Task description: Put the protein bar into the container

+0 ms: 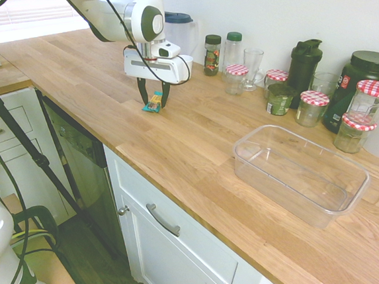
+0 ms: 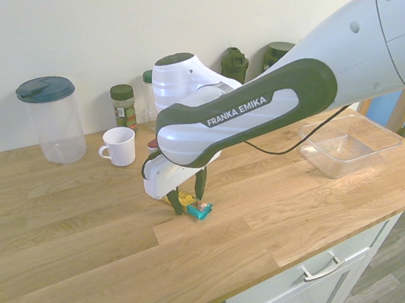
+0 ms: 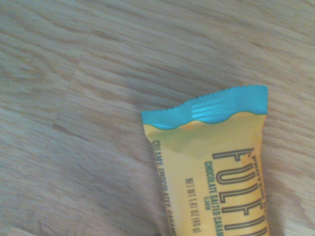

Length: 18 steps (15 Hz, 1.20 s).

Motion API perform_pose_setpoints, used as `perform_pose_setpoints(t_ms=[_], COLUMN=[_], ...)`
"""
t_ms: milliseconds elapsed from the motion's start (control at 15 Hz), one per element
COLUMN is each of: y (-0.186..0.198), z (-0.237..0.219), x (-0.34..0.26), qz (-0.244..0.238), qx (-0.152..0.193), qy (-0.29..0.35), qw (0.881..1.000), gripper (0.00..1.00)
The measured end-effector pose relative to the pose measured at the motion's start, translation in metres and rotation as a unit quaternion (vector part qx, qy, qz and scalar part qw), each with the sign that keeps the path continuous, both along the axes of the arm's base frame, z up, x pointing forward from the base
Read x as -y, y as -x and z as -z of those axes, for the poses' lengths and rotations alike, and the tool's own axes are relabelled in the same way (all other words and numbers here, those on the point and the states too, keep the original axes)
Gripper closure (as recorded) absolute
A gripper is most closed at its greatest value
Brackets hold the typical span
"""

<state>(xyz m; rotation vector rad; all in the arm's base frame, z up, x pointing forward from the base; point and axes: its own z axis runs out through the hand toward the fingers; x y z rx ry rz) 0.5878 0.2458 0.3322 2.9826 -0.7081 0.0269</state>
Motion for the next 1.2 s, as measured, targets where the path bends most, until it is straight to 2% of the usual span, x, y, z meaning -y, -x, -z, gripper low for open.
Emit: perform_pose_setpoints(t_ms=[467, 600, 733, 1000, 1200], y=[-0.005, 0.001, 0.013, 0.045, 0.063], z=[-0.008, -0.036, -0.085, -0.183, -0.215], x=[0.013, 0.016, 0.032, 0.140, 0.246], qz=[0.010, 0.012, 0.026, 0.080, 0.123], qx=[0.006, 0.020, 0.043, 0.082, 0.095], qy=[0.002, -0.003, -0.010, -0.041, -0.059], qw=[1.000, 1.000, 0.999, 0.993, 0.986], gripper=[1.00, 1.00, 1.00, 1.00, 1.00])
